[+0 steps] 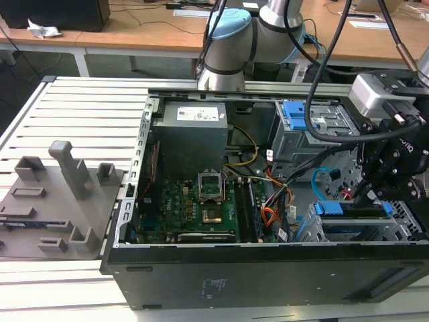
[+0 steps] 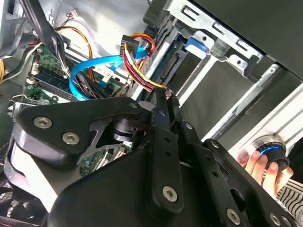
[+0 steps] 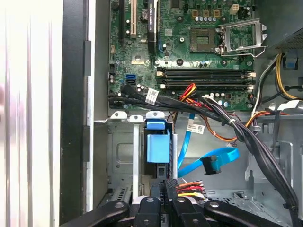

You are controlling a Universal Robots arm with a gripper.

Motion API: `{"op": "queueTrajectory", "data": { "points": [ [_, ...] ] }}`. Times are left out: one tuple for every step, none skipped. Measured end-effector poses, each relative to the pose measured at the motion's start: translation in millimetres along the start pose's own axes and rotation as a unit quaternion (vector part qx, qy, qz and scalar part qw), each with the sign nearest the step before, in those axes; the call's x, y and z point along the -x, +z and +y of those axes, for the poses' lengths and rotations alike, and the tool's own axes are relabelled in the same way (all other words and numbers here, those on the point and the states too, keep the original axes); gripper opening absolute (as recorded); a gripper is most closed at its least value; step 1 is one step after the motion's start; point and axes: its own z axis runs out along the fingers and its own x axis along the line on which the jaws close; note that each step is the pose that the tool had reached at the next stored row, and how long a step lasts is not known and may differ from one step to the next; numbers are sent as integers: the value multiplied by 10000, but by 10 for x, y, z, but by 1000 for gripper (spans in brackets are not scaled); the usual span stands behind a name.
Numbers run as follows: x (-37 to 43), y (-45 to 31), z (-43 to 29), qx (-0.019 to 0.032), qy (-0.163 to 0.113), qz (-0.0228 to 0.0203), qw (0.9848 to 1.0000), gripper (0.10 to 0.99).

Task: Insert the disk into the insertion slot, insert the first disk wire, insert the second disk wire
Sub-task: 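Insert the first disk wire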

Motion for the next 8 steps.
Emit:
{"op": "queueTrajectory", "data": {
  "points": [
    [-11, 0, 0, 0, -1, -16, 10000, 161],
    [-18, 0, 0, 3, -5, -127, 9999, 161],
    [-19, 0, 0, 5, -11, -269, 9996, 161],
    [-21, 0, 0, 7, -16, -372, 9993, 161],
    [-22, 0, 0, 8, -19, -445, 9990, 161],
    [-23, 1, 0, 10, -22, -519, 9986, 161],
    [-22, 1, 0, 10, -22, -523, 9986, 161],
    [-22, 1, 0, 9, -22, -524, 9986, 161]
  ]
}}
